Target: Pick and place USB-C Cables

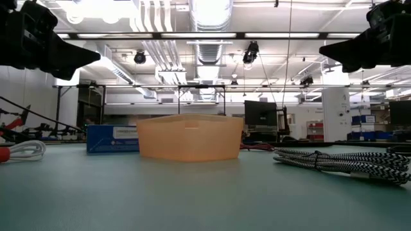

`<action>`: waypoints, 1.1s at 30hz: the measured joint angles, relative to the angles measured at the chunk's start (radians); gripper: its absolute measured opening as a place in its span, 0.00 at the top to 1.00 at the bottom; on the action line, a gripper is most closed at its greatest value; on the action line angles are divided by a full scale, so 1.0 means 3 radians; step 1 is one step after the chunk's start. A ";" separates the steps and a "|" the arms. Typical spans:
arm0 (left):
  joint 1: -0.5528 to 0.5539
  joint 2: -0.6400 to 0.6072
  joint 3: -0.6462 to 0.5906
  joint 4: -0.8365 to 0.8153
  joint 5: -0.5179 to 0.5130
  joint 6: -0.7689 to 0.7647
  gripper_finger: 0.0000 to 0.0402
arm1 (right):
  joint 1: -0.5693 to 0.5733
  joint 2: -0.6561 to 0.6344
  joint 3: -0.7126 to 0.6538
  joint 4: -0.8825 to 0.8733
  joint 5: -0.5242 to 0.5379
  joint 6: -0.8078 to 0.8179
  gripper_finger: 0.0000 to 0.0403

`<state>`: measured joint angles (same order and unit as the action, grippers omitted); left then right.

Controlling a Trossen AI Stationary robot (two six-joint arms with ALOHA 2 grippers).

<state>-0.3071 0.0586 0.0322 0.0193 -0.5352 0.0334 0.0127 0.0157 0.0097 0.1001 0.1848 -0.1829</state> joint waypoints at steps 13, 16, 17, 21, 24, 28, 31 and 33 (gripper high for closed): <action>-0.0001 0.0000 0.0000 0.0000 0.0000 0.0414 1.00 | 0.0006 0.0000 0.0000 0.0001 -0.0036 0.0901 0.98; -0.0001 0.0000 0.0000 0.0001 -0.0001 0.0498 1.00 | 0.0007 -0.0001 0.0001 0.0003 -0.0010 0.2052 0.98; 0.0001 0.0000 0.0000 0.0000 -0.0001 0.0498 1.00 | 0.0007 0.0001 0.0001 0.0003 -0.0005 0.2315 0.98; 0.0001 0.0000 0.0000 0.0001 -0.0001 0.0496 1.00 | 0.0007 0.0001 0.0000 0.0005 -0.0003 0.2540 0.98; 0.0000 0.0000 0.0000 0.0001 -0.0001 0.0496 1.00 | 0.0007 0.0001 0.0001 0.0023 -0.0003 0.2539 0.98; 0.0000 0.0000 0.0000 0.0003 0.0010 0.0395 1.00 | 0.0007 -0.0001 0.0000 0.0032 -0.0003 0.2538 0.98; 0.0000 0.0000 0.0000 0.0004 0.0033 -0.0155 1.00 | 0.0007 0.0001 0.0000 0.0103 -0.0003 0.2551 0.98; 0.0001 0.0000 0.0000 0.0005 0.0034 -0.0522 1.00 | 0.0007 0.0003 0.0001 0.0212 -0.0003 0.2539 0.98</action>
<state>-0.3069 0.0586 0.0322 0.0209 -0.5249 -0.1232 0.0147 0.0166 0.0099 0.1638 0.1841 0.5789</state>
